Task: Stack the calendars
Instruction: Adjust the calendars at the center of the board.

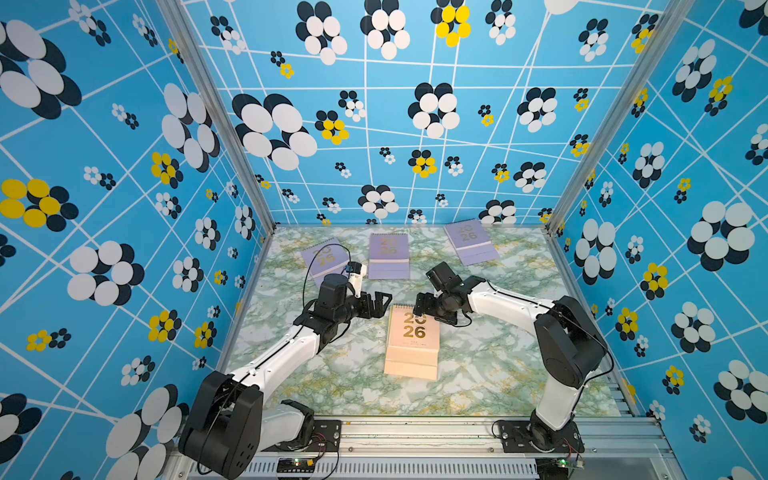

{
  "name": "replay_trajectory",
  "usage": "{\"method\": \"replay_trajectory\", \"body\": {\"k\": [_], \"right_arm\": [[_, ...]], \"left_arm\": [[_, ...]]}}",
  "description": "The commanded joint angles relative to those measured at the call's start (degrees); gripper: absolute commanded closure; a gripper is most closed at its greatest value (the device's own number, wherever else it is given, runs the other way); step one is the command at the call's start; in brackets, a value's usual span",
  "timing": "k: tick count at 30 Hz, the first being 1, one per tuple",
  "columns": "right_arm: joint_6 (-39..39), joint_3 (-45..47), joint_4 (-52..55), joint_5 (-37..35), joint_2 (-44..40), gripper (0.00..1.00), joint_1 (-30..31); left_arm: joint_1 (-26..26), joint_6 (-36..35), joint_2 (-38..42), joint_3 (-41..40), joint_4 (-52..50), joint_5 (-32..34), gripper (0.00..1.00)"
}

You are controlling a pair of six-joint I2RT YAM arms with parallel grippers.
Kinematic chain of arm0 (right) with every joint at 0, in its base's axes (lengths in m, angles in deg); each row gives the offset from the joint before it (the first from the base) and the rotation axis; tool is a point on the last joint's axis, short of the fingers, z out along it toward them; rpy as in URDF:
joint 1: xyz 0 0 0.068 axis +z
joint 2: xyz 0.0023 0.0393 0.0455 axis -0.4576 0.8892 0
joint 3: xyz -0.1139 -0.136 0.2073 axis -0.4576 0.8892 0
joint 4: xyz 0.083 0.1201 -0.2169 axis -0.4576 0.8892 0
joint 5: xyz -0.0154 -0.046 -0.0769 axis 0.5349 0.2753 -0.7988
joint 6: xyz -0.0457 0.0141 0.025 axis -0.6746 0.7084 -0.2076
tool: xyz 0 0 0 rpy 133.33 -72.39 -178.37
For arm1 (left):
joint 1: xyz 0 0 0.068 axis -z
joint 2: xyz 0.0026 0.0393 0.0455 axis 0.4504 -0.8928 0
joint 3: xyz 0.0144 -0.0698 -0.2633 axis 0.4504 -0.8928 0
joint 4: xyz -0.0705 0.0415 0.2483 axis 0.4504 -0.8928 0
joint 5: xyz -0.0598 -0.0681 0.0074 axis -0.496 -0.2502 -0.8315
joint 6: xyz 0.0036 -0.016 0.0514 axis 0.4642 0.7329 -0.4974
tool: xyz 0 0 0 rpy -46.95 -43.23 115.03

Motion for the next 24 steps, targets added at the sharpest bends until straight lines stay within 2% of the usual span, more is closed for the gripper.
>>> {"method": "replay_trajectory", "body": {"k": [1,10,24], "right_arm": [[-1.2,-1.6,-0.9,1.1,0.8,0.1,-0.1],[-1.3,-1.6,-1.2,1.1,0.6,0.1,0.0],[-1.5,-1.5,-0.4,-0.1,1.2,0.1,-0.2]], "left_arm": [[-0.7,0.2,0.9,-0.7,0.8,-1.0,0.0],[-0.7,1.1,-1.0,-0.9,2.2,-2.3,0.0],[1.8,9.0,-14.5,-0.4,13.1,-9.2,0.01]]}}
